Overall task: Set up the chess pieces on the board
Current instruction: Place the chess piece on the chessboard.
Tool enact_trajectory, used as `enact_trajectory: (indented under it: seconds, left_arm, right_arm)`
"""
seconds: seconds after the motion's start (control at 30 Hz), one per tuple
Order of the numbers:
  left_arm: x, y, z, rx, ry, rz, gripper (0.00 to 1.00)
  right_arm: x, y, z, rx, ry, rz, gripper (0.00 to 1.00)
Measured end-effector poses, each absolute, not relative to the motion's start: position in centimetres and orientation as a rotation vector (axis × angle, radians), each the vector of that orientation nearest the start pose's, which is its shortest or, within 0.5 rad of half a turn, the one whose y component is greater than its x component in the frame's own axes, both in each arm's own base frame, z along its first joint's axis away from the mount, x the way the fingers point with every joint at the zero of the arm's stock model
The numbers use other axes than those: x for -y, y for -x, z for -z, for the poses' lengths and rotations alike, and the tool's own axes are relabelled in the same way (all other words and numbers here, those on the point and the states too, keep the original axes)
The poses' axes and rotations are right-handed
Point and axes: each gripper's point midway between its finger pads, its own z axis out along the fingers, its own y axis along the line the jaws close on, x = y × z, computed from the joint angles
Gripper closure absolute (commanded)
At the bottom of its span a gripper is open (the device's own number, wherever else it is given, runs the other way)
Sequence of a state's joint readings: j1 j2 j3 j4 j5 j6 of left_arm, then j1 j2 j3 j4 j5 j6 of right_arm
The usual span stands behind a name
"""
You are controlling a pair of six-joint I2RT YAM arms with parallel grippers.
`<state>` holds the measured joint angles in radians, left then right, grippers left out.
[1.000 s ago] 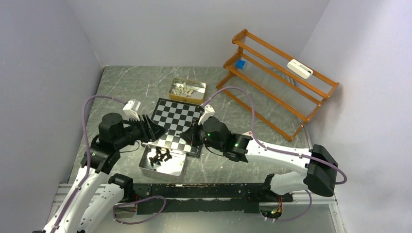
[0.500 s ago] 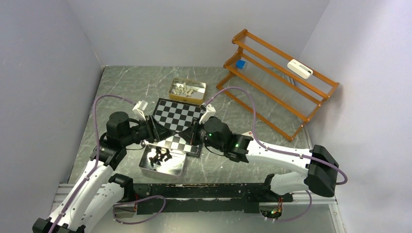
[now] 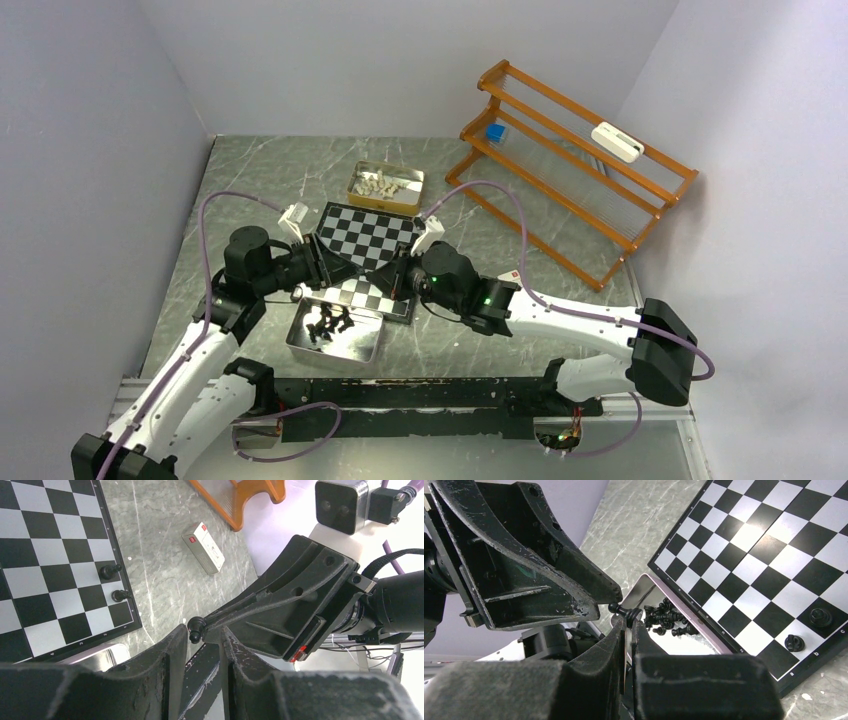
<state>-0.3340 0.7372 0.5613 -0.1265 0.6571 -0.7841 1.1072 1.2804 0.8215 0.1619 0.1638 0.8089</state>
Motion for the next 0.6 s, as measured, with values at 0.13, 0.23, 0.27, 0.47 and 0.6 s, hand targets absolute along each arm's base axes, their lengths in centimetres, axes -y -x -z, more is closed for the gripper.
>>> enact_trajectory:
  seconds: [0.13, 0.23, 0.27, 0.47, 0.6]
  left_arm:
    - [20.67, -19.69, -22.12, -2.047, -0.042, 1.352, 0.64]
    - [20.67, -19.68, -22.13, -2.047, -0.043, 1.352, 0.65]
    - [20.67, -19.68, -22.13, -2.047, -0.043, 1.352, 0.65]
    - [20.66, -19.64, -21.80, -2.056, -0.039, 1.351, 0.70]
    - [20.67, -19.64, -21.30, -2.070, -0.032, 1.351, 0.72]
  right_arm:
    - [-37.89, -18.82, -20.94, -2.028, 0.177, -1.135, 0.94]
    - [-37.91, -18.82, -20.98, -2.027, 0.175, -1.137, 0.94]
    - [-37.89, -18.84, -20.96, -2.027, 0.174, -1.137, 0.94]
    - [-37.90, -18.80, -20.85, -2.030, 0.163, -1.145, 0.94]
    - [-37.91, -18.77, -20.79, -2.030, 0.157, -1.150, 0.93]
